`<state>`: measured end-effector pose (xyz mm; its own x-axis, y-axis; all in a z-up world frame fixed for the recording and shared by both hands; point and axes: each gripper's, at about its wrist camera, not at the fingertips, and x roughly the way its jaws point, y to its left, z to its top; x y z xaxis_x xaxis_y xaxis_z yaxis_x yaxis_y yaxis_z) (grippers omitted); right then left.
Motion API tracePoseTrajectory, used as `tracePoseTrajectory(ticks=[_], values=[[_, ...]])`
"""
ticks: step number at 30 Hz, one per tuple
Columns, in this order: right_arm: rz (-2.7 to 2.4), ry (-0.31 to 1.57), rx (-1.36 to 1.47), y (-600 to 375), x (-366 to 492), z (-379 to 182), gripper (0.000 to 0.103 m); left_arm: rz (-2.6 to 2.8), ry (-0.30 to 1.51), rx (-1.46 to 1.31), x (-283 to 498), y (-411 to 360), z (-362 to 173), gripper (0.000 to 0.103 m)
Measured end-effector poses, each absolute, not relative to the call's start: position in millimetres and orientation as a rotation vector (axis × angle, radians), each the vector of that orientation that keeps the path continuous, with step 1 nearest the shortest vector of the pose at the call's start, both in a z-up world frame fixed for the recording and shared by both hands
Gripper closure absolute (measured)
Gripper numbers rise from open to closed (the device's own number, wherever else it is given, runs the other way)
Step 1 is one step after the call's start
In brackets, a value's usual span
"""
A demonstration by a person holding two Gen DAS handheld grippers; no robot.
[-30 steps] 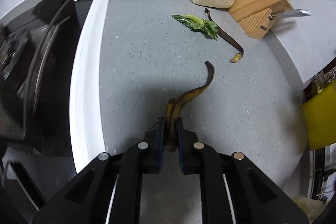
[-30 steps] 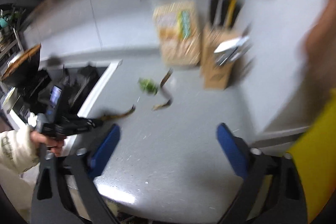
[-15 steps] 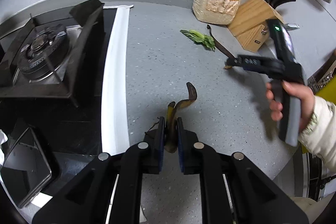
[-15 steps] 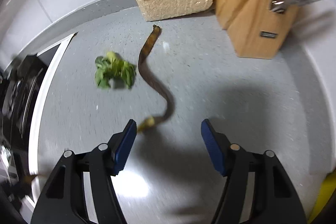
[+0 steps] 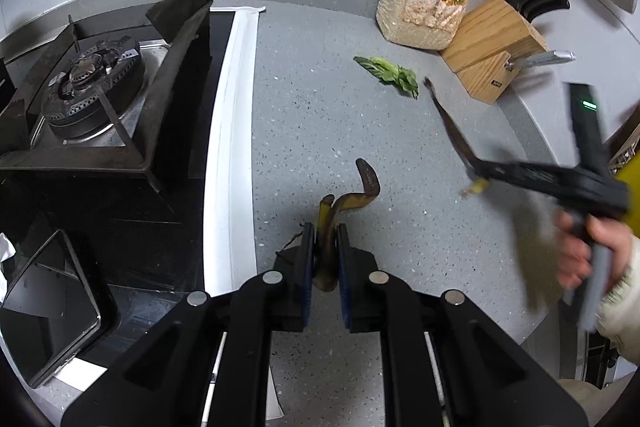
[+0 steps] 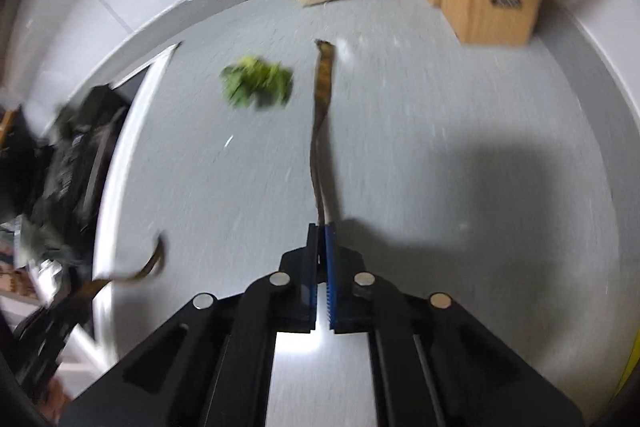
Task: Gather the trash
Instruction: 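Grasp the dark brown peel strip with the right tool, then carry the peel strip to the yellow bin and open the right tool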
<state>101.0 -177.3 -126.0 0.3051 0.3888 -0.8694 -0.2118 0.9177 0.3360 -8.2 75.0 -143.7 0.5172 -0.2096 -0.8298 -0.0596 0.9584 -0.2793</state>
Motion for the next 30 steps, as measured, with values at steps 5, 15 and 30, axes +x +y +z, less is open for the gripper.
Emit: tracePoseTrajectory(ticks=[5, 15, 30], values=[[0.481, 1.136, 0.190, -202, 45, -78, 0.101, -0.110, 1.040, -0.288, -1, 72, -148, 0.090], [0.456, 0.897, 0.307, -272, -18, 52, 0.101, -0.148, 1.045, -0.251, 11, 62, -149, 0.090], [-0.001, 0.411, 0.238, -406, -88, 218, 0.100, -0.179, 1.020, -0.225, 19, 54, -144, 0.090]])
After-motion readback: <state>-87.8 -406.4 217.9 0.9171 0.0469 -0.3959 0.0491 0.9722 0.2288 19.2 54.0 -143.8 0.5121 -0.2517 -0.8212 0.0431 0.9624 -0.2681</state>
